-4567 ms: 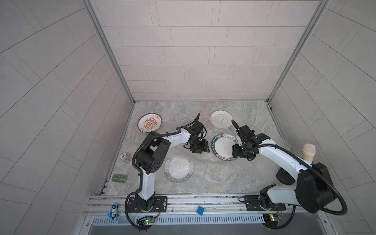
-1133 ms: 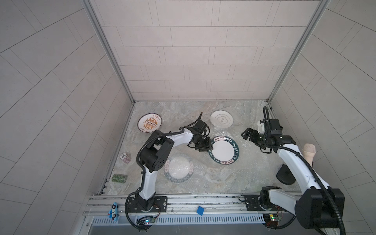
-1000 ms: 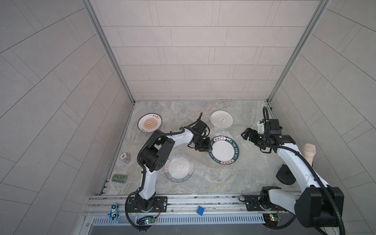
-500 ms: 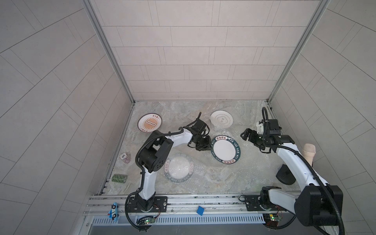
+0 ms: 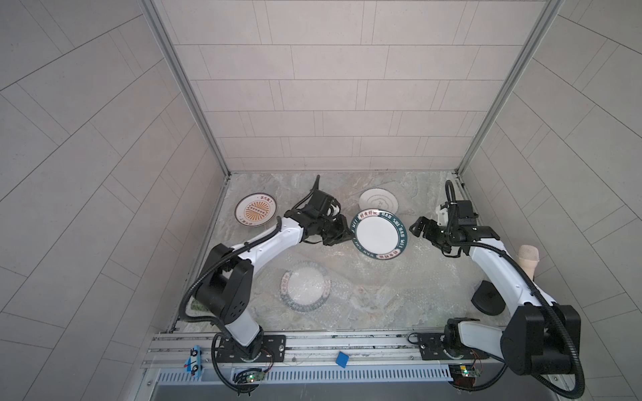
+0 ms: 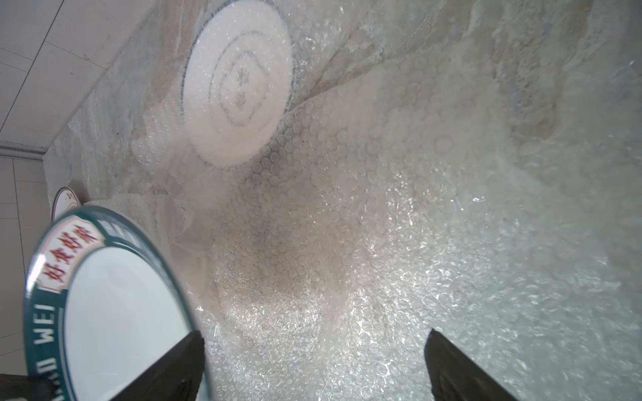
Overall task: Unpack dinner plates from bubble wrap
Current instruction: Pick up the plate from the bubble wrap, then place the plate on the plate.
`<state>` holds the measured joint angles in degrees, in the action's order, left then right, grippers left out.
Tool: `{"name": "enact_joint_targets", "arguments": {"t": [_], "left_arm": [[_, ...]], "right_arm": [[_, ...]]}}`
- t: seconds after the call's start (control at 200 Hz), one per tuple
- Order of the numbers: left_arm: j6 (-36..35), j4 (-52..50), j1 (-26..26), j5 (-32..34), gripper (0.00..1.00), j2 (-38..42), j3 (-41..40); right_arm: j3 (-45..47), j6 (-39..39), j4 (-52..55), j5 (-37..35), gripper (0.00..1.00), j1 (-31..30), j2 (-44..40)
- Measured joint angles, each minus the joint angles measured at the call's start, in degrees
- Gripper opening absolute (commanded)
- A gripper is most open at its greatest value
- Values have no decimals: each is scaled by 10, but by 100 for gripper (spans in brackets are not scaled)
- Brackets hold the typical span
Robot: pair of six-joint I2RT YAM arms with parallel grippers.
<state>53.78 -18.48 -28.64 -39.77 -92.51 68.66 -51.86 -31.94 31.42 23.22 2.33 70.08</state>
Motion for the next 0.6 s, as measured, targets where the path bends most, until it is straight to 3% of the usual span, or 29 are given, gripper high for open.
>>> {"name": "enact_joint_targets", "arguments": {"t": [0.335,0.465,0.6], "left_arm": [[45,73,328,61,0,32,-56],[47,72,395,101,0,2,-68],[47,84,420,124,0,-40,-69]], "right_arm": [[-7,0,-20,-4,100,-93,25],[-8,0,-32,-7,100,-141,42],[-11,-1,-44,-5,100,-168,69]]}}
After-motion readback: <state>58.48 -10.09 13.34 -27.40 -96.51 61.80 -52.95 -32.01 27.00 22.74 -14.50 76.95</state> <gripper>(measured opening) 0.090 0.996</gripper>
